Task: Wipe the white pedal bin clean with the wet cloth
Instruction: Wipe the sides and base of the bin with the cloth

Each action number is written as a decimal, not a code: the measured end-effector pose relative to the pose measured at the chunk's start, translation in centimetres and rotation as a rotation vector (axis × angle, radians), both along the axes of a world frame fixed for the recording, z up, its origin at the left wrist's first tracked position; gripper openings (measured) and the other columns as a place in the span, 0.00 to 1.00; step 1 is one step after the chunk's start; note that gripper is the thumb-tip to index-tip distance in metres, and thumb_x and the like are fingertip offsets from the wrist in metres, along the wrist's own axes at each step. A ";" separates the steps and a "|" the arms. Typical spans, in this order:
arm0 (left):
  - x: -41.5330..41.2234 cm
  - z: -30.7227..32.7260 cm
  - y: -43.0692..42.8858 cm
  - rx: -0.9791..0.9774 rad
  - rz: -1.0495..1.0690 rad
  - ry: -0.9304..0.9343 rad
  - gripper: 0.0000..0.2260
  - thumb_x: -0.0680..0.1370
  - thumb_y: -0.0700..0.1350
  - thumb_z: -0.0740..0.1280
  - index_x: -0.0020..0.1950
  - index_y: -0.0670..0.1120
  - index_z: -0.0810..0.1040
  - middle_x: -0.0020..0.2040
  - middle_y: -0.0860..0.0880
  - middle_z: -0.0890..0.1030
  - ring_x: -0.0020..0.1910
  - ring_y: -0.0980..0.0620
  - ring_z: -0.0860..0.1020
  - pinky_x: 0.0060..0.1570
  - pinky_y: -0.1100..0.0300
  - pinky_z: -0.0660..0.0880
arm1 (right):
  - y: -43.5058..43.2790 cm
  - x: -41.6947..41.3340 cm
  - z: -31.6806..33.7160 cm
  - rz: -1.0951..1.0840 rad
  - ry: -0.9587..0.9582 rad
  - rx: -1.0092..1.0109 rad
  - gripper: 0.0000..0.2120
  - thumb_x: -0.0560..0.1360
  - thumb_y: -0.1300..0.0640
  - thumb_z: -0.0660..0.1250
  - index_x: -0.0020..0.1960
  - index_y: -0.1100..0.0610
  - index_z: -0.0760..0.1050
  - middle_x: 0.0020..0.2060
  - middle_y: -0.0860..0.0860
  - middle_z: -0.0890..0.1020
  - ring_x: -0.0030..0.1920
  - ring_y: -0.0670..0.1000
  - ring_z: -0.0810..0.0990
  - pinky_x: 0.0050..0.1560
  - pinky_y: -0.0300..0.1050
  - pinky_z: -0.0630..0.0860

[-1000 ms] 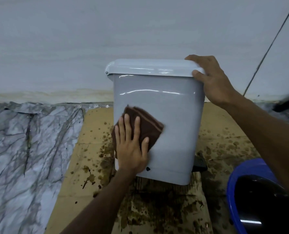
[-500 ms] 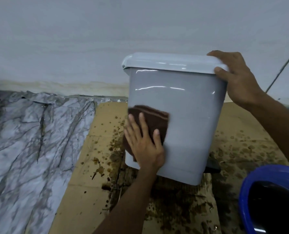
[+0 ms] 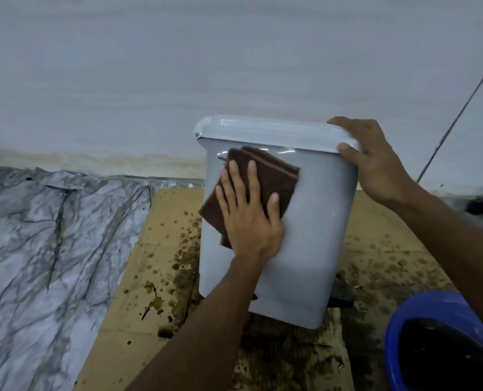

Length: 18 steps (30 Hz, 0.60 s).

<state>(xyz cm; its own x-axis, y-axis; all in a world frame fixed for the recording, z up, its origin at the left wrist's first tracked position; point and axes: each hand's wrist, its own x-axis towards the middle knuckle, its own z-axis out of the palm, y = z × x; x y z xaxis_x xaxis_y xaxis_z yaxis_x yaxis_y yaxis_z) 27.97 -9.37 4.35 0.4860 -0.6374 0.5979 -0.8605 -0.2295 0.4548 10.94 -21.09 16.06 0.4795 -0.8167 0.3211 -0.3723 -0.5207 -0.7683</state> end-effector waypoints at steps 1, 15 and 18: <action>0.4 0.2 -0.2 -0.021 0.069 0.054 0.30 0.84 0.56 0.53 0.83 0.45 0.54 0.84 0.41 0.49 0.83 0.43 0.46 0.80 0.40 0.48 | 0.1 0.0 0.0 0.003 0.002 0.001 0.22 0.76 0.49 0.58 0.70 0.44 0.70 0.64 0.52 0.69 0.68 0.48 0.67 0.65 0.30 0.60; 2.0 4.0 1.5 -0.207 0.314 0.653 0.26 0.84 0.58 0.51 0.80 0.50 0.64 0.75 0.45 0.72 0.73 0.42 0.70 0.71 0.42 0.66 | 3.8 -1.8 1.0 0.089 0.094 -0.078 0.21 0.79 0.47 0.57 0.71 0.39 0.65 0.67 0.47 0.68 0.70 0.48 0.65 0.69 0.43 0.60; 3.5 6.6 3.0 -0.268 0.439 1.025 0.23 0.86 0.58 0.50 0.69 0.49 0.77 0.65 0.46 0.81 0.62 0.41 0.77 0.60 0.50 0.71 | 6.1 -2.3 0.8 0.096 0.100 -0.161 0.21 0.80 0.45 0.56 0.72 0.41 0.66 0.67 0.47 0.68 0.71 0.48 0.64 0.70 0.40 0.58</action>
<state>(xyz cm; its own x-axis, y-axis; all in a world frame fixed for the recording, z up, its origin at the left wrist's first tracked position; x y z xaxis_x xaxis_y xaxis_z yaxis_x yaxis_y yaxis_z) 31.44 -6.40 10.95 0.9720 -0.2041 -0.1166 0.0732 -0.2083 0.9753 8.68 -15.03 16.89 0.5888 -0.7076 0.3907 -0.3849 -0.6705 -0.6343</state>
